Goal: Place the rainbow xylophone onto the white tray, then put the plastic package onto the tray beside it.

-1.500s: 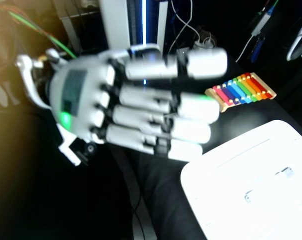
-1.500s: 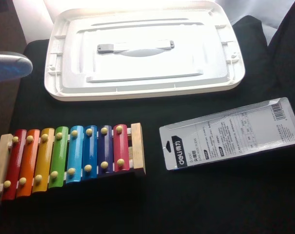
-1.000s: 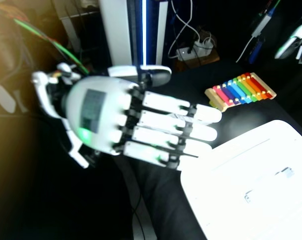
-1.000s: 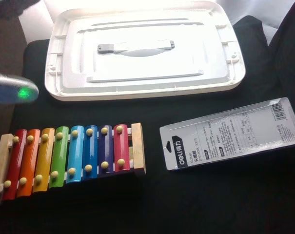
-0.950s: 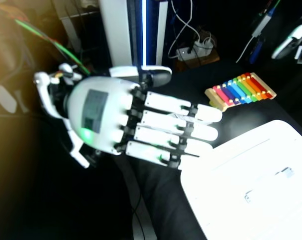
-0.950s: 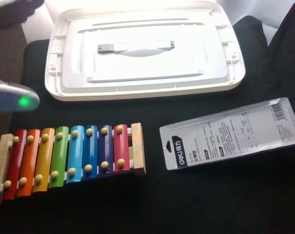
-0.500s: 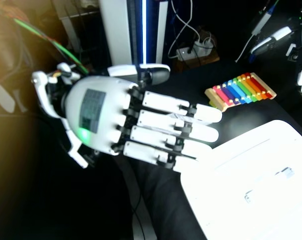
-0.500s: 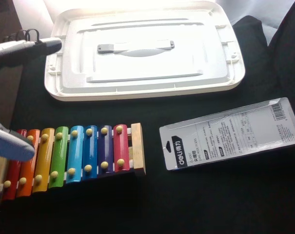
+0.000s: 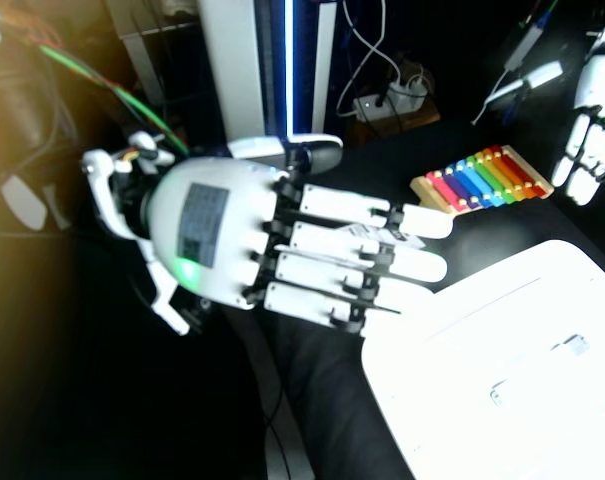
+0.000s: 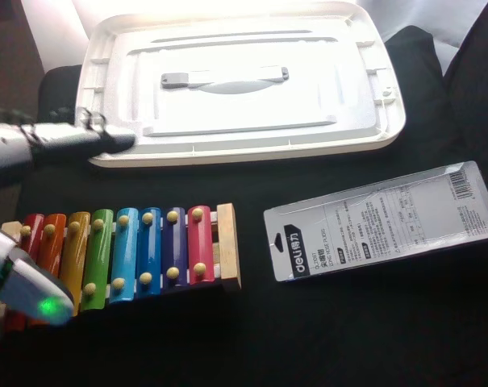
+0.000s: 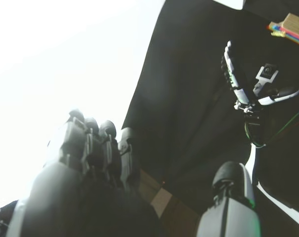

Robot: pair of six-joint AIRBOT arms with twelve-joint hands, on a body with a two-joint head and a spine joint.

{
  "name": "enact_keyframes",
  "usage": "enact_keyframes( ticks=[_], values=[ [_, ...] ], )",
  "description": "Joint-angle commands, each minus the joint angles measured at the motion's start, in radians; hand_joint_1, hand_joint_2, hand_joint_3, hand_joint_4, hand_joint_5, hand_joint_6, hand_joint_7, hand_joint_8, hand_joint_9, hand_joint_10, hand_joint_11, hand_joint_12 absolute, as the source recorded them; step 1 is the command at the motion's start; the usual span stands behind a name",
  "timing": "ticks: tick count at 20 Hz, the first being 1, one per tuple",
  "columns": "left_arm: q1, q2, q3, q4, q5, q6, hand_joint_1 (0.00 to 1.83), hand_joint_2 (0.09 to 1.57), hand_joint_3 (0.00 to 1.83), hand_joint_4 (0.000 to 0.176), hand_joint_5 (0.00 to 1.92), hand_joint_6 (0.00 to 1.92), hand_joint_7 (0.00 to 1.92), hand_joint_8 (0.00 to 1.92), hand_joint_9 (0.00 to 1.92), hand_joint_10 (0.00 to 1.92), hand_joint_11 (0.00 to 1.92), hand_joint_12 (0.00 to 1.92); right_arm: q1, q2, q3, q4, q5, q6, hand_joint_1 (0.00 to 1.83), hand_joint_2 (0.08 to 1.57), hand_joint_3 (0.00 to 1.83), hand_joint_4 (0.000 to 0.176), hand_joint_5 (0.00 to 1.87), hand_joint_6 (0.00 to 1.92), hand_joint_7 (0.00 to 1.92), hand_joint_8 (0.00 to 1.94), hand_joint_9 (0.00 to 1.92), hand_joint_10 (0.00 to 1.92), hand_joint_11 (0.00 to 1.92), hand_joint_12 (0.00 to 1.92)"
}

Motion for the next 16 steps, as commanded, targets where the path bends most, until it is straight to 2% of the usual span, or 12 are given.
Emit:
enact_keyframes(
  ticks=[1,2,3,4,6,7,8,11,12,14,15,16],
  values=[
    [-0.015,-0.004,0.008,-0.031,-0.063,-0.009,0.61,0.60,0.00,0.029,0.00,0.00,0.00,0.00,0.05,0.01,0.13,0.02,0.014,0.002,0.003,0.044,0.111,0.009,0.70,0.81,0.01,0.036,0.21,0.00,0.11,0.00,0.00,0.00,0.00,0.00],
    [-0.019,-0.009,0.008,-0.019,-0.055,-0.013,0.61,0.60,0.00,0.029,0.00,0.00,0.00,0.00,0.05,0.01,0.13,0.02,0.014,0.002,0.003,0.043,0.111,0.009,0.70,0.81,0.01,0.036,0.21,0.00,0.11,0.00,0.00,0.00,0.00,0.00],
    [-0.023,-0.013,0.008,-0.006,-0.050,-0.019,0.61,0.61,0.00,0.020,0.00,0.00,0.00,0.00,0.06,0.01,0.14,0.02,0.014,0.002,0.002,0.042,0.111,0.009,0.71,0.80,0.00,0.023,0.21,0.00,0.11,0.00,0.00,0.00,0.00,0.00],
    [-0.027,-0.018,0.008,0.004,-0.044,-0.024,0.58,0.61,0.00,0.005,0.00,0.00,0.00,0.00,0.05,0.01,0.13,0.02,0.014,0.002,0.001,0.042,0.111,0.009,0.71,0.78,0.00,0.025,0.20,0.00,0.11,0.00,0.00,0.00,0.00,0.00],
    [-0.038,-0.033,0.011,0.033,-0.025,-0.034,0.52,0.64,0.01,0.039,0.00,0.00,0.01,0.00,0.03,0.00,0.13,0.01,0.014,0.002,0.000,0.041,0.111,0.009,0.70,0.79,0.00,0.015,0.20,0.00,0.12,0.01,0.03,0.01,0.00,0.00],
    [-0.040,-0.038,0.013,0.046,-0.019,-0.040,0.55,0.64,0.01,0.067,0.00,0.00,0.00,0.00,0.02,0.00,0.13,0.01,0.014,0.002,0.000,0.041,0.111,0.009,0.70,0.80,0.00,0.012,0.19,0.00,0.12,0.00,0.03,0.01,0.00,0.00],
    [-0.043,-0.046,0.017,0.060,-0.013,-0.052,0.55,0.64,0.01,0.055,0.00,0.00,0.00,0.00,0.02,0.00,0.13,0.01,0.014,0.002,-0.001,0.040,0.111,0.009,0.71,0.79,0.00,0.015,0.20,0.00,0.12,0.00,0.03,0.01,0.00,0.00],
    [-0.043,-0.061,0.025,0.069,0.000,-0.060,0.55,0.63,0.00,0.051,0.00,0.00,0.00,0.00,0.03,0.00,0.15,0.02,0.014,0.002,-0.004,0.040,0.111,0.009,0.69,0.78,0.00,0.026,0.19,0.00,0.12,0.00,0.03,0.01,0.00,0.00],
    [-0.043,-0.068,0.027,0.077,0.009,-0.060,0.56,0.61,0.00,0.068,0.00,0.00,0.00,0.00,0.01,0.00,0.14,0.01,0.014,0.002,-0.004,0.040,0.111,0.009,0.70,0.78,0.00,0.020,0.19,0.00,0.12,0.00,0.05,0.01,0.00,0.00],
    [-0.043,-0.076,0.032,0.083,0.020,-0.060,0.56,0.62,0.00,0.034,0.00,0.00,0.00,0.00,0.01,0.00,0.15,0.02,0.014,0.002,-0.004,0.039,0.111,0.009,0.72,0.77,0.00,0.019,0.19,0.00,0.12,0.00,0.05,0.01,0.00,0.00],
    [-0.043,-0.081,0.035,0.085,0.024,-0.060,0.56,0.62,0.00,0.034,0.00,0.00,0.00,0.00,0.01,0.00,0.15,0.02,0.014,0.002,-0.004,0.039,0.111,0.009,0.72,0.77,0.00,0.019,0.19,0.00,0.12,0.00,0.05,0.01,0.00,0.00],
    [-0.043,-0.088,0.038,0.088,0.032,-0.060,0.53,0.61,0.00,0.050,0.00,0.00,0.00,0.00,0.00,0.00,0.12,0.01,0.014,0.002,-0.005,0.037,0.111,0.009,0.71,0.78,0.00,0.009,0.18,0.00,0.12,0.00,0.06,0.01,0.00,0.00]
  ],
)
